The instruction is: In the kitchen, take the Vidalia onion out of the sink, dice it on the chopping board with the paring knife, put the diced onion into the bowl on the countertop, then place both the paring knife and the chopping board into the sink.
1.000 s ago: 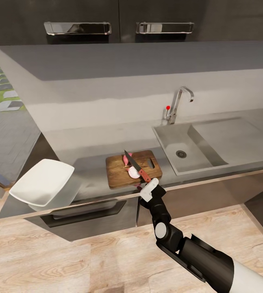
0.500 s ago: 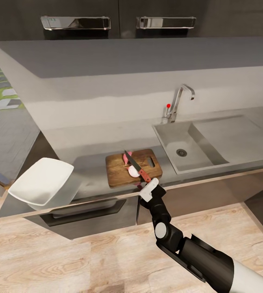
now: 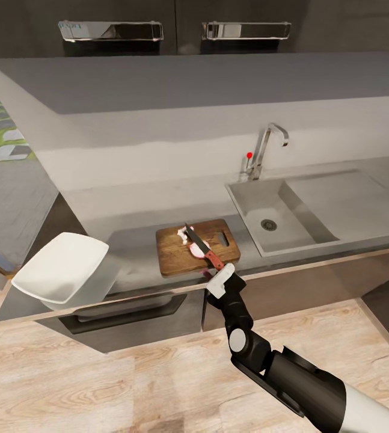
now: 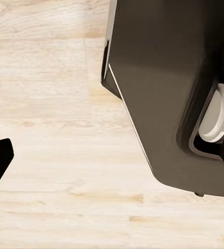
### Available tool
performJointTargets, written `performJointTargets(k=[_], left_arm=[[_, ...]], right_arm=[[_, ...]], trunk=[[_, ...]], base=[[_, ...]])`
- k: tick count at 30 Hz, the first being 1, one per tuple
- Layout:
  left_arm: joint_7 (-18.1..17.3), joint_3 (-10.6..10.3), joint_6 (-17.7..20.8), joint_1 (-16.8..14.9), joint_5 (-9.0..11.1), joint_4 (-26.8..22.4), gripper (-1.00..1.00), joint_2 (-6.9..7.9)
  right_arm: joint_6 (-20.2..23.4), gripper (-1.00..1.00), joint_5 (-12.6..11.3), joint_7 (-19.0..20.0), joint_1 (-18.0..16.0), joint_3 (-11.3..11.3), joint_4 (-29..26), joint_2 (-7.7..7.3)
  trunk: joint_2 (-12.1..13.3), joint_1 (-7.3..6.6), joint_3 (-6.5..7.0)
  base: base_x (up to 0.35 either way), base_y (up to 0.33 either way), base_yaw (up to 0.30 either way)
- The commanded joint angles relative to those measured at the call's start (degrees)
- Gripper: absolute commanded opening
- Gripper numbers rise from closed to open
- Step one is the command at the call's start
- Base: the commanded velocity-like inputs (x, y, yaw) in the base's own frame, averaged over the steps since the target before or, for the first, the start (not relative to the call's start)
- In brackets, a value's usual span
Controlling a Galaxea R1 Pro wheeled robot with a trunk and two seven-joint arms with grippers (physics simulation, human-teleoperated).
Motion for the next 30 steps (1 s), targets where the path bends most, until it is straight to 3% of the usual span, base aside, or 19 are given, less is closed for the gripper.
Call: performJointTargets(k=[1, 19, 21, 23, 26, 29, 30], left_arm=[[0.09, -0.06, 0.20, 0.04, 0.60, -0.14, 1.00, 0.01], [0.09, -0.06, 0.20, 0.04, 0.60, -0.14, 1.00, 0.01], [0.09, -0.07, 0.20, 0.04, 0.60, -0.14, 1.00, 0.01], [0.09, -0.06, 0.20, 0.04, 0.60, -0.14, 1.00, 0.01], [0.09, -0.06, 0.20, 0.04, 0.60, -0.14, 1.00, 0.01], [0.09, -0.06, 0.20, 0.04, 0.60, -0.14, 1.00, 0.01], [0.09, -0.06, 0.20, 0.04, 0.60, -0.14, 1.00, 0.01]], right_arm=[[0.47, -1.00, 0.28, -0.15, -0.07, 0.17, -0.06, -0.04], [0.43, -1.00, 0.31, -0.22, -0.07, -0.57, -0.10, 0.22], [0.30, -1.00, 0.20, -0.20, -0.05, -3.90, -0.26, 0.34], [0.22, -1.00, -0.88, -0.03, -0.05, -10.73, -0.72, 0.44], [0.18, -1.00, -7.87, 0.09, -0.05, -18.31, -0.92, 0.45], [0.08, -1.00, -14.10, 0.20, -0.08, -22.77, -0.94, 0.41], [0.06, -1.00, -15.19, 0.25, -0.06, -24.00, -0.94, 0.39]], trunk=[[-0.10, 0.03, -0.12], [-0.10, 0.03, -1.11], [-0.10, 0.03, -1.11], [-0.10, 0.03, -1.11], [-0.10, 0.03, -1.11], [-0.10, 0.03, -1.11], [-0.10, 0.03, -1.11]], base=[[0.000, 0.000, 0.000], [0.000, 0.000, 0.000], [0.000, 0.000, 0.000], [0.000, 0.000, 0.000], [0.000, 0.000, 0.000], [0.000, 0.000, 0.000], [0.000, 0.000, 0.000]])
